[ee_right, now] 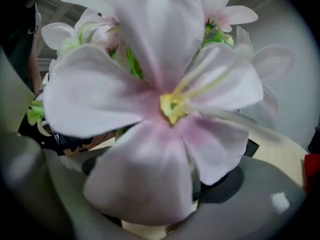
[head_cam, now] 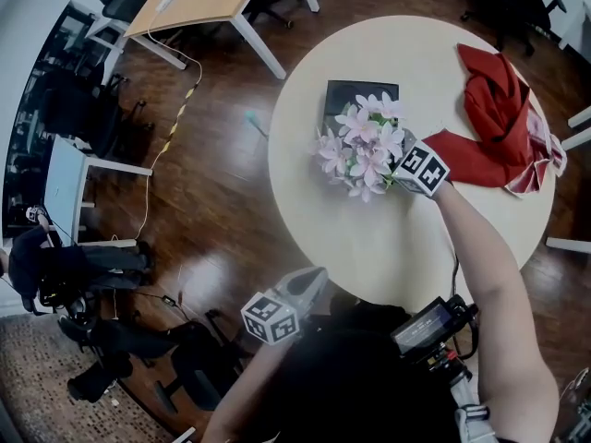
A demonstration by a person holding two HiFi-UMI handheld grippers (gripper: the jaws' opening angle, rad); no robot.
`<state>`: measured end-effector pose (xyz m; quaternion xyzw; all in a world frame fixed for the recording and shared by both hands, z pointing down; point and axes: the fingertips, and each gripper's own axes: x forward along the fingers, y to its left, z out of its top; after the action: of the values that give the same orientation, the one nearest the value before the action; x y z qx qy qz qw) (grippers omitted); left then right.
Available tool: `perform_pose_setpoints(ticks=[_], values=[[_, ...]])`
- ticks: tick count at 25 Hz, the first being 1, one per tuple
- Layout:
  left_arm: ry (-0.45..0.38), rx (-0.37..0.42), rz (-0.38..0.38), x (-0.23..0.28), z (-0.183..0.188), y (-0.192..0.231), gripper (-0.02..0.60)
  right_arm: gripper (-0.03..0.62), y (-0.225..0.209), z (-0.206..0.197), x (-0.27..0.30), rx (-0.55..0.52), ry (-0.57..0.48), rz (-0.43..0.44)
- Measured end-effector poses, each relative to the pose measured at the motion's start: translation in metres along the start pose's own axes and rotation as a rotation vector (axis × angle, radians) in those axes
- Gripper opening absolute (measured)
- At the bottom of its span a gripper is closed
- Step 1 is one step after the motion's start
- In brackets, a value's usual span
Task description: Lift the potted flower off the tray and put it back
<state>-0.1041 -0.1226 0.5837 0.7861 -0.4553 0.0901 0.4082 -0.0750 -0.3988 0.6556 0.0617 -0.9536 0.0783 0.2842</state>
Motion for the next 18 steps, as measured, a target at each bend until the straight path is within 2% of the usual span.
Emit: perform_pose_setpoints(ticks=[13, 18], values=[[-0.029, 0.044, -0.064, -0.018, -0.010, -0.013, 0.005, 0.488, 0.078, 0.011, -0.051, 0.359, -0.117, 0.077], [-0.035, 0.060, -0.092, -0.036, -0.027, -0.019, 0.005, 0.488, 0.124, 0.010, -0.069, 0.445, -0.159, 0.080]])
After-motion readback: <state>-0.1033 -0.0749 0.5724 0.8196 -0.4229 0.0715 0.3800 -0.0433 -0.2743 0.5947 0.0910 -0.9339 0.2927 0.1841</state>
